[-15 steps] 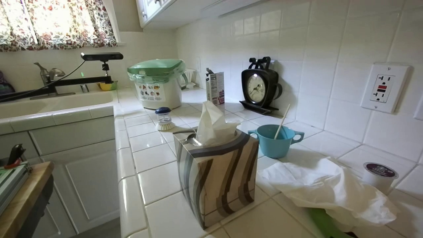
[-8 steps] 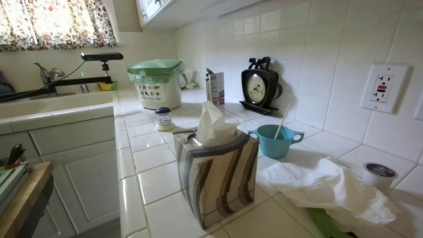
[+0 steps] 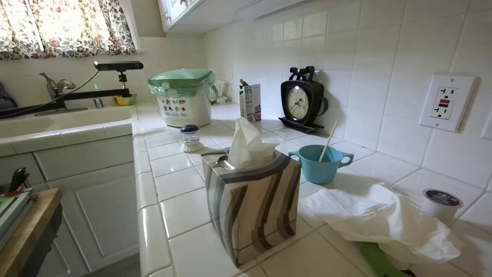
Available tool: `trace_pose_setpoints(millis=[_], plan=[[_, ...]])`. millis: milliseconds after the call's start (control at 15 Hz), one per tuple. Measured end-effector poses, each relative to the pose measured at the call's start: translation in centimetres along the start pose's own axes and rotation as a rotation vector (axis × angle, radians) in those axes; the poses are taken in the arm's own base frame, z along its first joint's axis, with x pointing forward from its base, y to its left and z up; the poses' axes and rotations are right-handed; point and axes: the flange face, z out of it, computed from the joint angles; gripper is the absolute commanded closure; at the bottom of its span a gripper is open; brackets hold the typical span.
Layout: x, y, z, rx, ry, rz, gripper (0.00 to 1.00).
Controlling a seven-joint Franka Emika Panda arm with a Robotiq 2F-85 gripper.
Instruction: Open the far right door of the cabinet
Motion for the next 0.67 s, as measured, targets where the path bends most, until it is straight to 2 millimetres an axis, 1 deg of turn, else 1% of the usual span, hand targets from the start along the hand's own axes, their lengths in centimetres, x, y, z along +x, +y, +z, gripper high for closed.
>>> trace_pose_setpoints(millis=[200, 400, 667], plan=[[-0.2, -0.6, -0.9, 0.047, -0.076, -0.076, 0.0], [-0.2, -1.8, -0.3, 0.073, -0.105, -0.123, 0.0], [-0.1, -1.7, -0.2, 0.073, -0.108, -0.128, 0.0]])
